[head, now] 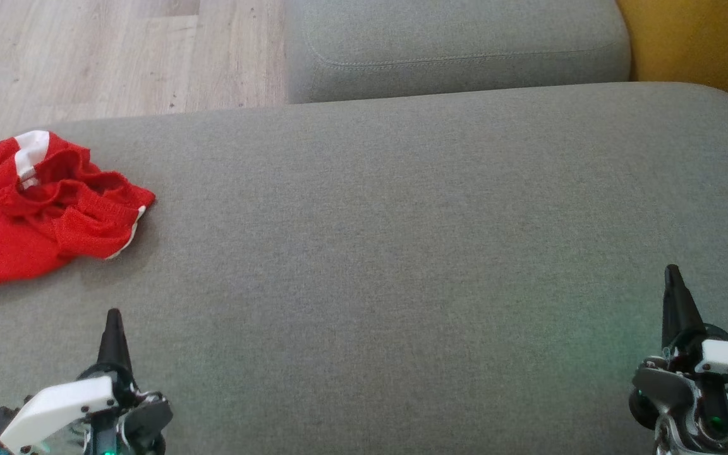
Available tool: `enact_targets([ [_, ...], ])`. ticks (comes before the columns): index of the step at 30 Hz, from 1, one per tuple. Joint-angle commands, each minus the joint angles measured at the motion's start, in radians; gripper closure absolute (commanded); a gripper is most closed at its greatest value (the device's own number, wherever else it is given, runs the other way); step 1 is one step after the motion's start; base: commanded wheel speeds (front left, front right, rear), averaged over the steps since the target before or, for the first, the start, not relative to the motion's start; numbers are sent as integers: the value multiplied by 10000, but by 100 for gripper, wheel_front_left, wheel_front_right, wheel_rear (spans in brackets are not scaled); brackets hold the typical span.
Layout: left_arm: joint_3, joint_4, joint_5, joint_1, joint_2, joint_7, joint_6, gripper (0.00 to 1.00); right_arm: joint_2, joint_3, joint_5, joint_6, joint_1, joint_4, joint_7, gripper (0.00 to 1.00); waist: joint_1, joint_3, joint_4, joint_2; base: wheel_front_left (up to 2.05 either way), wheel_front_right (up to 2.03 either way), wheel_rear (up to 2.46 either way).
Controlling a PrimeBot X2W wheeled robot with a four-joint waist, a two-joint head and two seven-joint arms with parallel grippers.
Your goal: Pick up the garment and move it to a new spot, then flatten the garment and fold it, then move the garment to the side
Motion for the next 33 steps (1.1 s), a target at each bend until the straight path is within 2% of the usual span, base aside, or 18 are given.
enact_targets([
  [1,348,-292,-54,-482,50,30,-67,100,-79,209,74,69,-476,-320,66,100,0,0,0,0,0,0,0],
  [33,348,-292,-54,-482,50,30,-67,100,-79,209,74,69,-476,-320,66,100,0,0,0,0,0,0,0],
])
